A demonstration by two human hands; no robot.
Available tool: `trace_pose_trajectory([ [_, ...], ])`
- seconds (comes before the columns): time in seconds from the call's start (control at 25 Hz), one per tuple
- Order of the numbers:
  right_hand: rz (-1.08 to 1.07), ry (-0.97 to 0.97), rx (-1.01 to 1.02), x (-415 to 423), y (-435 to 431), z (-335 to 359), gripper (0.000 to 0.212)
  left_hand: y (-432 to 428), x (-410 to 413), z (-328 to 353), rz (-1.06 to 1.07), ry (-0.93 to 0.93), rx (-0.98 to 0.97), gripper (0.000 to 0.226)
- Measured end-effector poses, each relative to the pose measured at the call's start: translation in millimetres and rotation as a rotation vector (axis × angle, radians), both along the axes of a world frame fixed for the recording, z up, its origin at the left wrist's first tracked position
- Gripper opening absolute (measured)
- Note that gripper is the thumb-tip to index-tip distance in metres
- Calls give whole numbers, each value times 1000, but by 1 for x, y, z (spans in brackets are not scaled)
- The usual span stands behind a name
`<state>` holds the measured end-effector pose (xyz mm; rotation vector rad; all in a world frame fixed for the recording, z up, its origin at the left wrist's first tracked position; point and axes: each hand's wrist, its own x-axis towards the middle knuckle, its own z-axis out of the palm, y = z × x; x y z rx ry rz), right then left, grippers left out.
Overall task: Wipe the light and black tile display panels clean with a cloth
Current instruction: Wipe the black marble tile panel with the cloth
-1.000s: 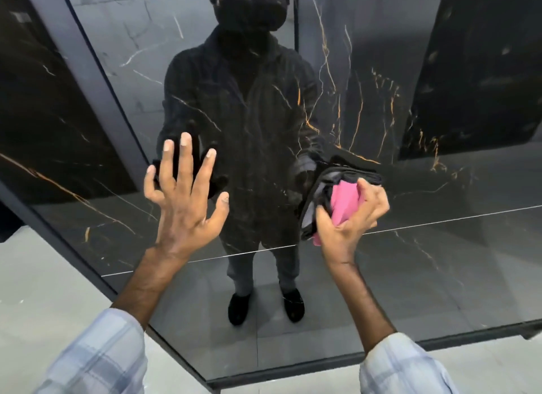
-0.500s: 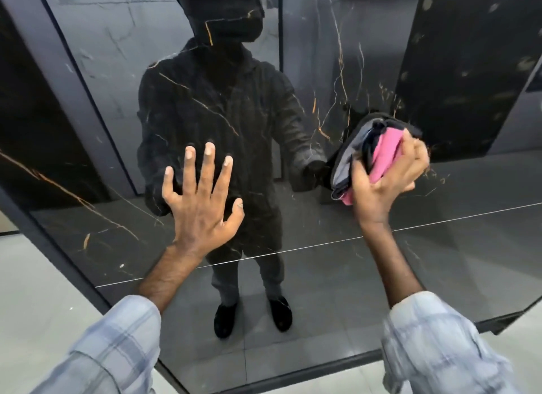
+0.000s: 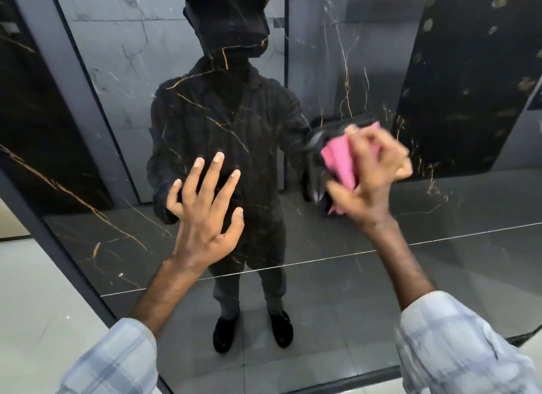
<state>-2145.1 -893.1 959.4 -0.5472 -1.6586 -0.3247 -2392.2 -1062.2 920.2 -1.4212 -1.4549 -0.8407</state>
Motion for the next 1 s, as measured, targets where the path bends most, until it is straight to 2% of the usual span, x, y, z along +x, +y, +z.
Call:
trace_pose_trajectory([
  [0.04,-11,175,-101,1,2,20,83,-2,3,13,-30,-13,40,59],
  [0.08,-26,270,-172,-3,0,28,87,-3,4,30,-25,-18,91,59],
  [0.12,-48,269,-194,-9,-4,25,90,-2,5,49,-2,-29,131,61],
  [0.2,-30,43,-97,-24,-16,-13,91,3,5,78,47,-50,128,68],
  [0.32,-12,-524,223,-37,-35,-100,77,12,4,82,178,45,18,78],
  [0.36,-3,-601,274,-38,-38,-115,74,13,4,77,205,71,-2,80],
  [0.44,48,-625,328,-33,-29,-93,71,15,3,72,190,74,-2,81],
  [0.48,51,-581,350,-28,-22,-65,71,13,2,74,161,69,5,80],
  [0.56,13,-319,269,-13,-6,6,79,9,0,83,92,89,43,73],
  [0.68,-14,206,-72,1,8,90,88,6,-4,116,79,145,129,67],
  [0.72,-37,275,-138,-3,4,94,89,7,-4,131,93,136,152,68],
  [0.76,-66,245,-135,-11,-2,85,89,8,-5,143,110,122,168,69],
  [0.8,-61,123,-68,-20,-9,64,89,10,-5,152,131,115,172,71],
  [0.92,36,-488,339,-38,-25,-15,72,13,-8,152,187,149,114,74],
  [1.0,85,-635,451,-34,-21,-16,61,12,-9,146,181,164,85,76],
])
